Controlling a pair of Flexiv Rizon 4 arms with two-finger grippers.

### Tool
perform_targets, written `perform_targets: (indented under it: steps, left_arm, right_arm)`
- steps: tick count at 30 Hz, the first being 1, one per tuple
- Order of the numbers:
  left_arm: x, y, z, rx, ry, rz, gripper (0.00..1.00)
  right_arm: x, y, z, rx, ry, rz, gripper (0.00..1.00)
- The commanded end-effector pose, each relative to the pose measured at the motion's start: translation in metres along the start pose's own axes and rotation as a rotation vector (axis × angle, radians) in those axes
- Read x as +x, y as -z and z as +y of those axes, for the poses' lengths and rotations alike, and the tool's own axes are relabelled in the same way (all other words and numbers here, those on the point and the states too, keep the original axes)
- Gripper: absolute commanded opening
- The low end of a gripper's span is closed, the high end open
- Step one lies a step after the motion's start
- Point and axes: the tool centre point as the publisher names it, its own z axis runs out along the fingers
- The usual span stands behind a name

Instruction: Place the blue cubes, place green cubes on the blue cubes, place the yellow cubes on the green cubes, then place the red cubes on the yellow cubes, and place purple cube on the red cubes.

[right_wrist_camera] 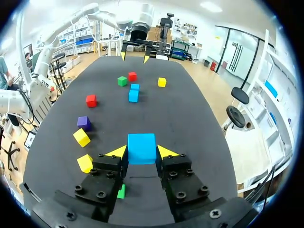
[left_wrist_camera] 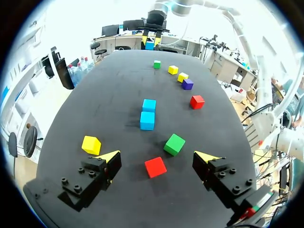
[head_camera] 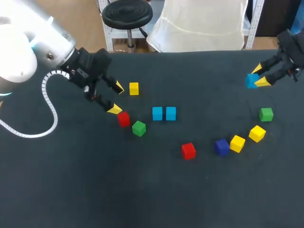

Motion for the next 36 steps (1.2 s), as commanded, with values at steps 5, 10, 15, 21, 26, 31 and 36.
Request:
perform_targets:
  steps: [5, 10, 15, 21, 26, 31, 36]
  left_arm:
    - [0.001, 0.0, 0.0, -0.001, -0.003, -0.003, 1.0]
    - [0.001, 0.0, 0.0, -0.001, -0.003, -0.003, 1.0]
    - [0.001, 0.0, 0.0, -0.001, -0.003, -0.003, 1.0]
    - [0.001, 0.0, 0.0, -0.001, -0.003, -0.003, 1.0]
    - [0.001, 0.0, 0.0, -0.001, -0.003, -0.003, 1.0]
    - [0.001, 0.0, 0.0, -0.001, -0.003, -0.003, 1.0]
    - [0.001, 0.0, 0.0, -0.001, -0.003, -0.003, 1.0]
  right_arm:
    - [-0.005, -0.011, 0.001, -0.003, 0.005, -0.006, 0.0]
    - [-0.02, -0.044, 0.007, -0.014, 0.012, 0.007, 0.0]
    - [-0.031, -0.075, 0.018, 0.012, -0.006, -0.013, 0.0]
    - [-0.036, -0.106, 0.031, 0.089, -0.025, -0.012, 0.0]
    - [-0.046, -0.123, 0.038, 0.105, -0.03, -0.025, 0.0]
    - [-0.054, -0.136, 0.043, 0.121, -0.035, -0.008, 0.0]
    - [-0.059, -0.153, 0.047, 0.107, -0.052, 0.009, 0.0]
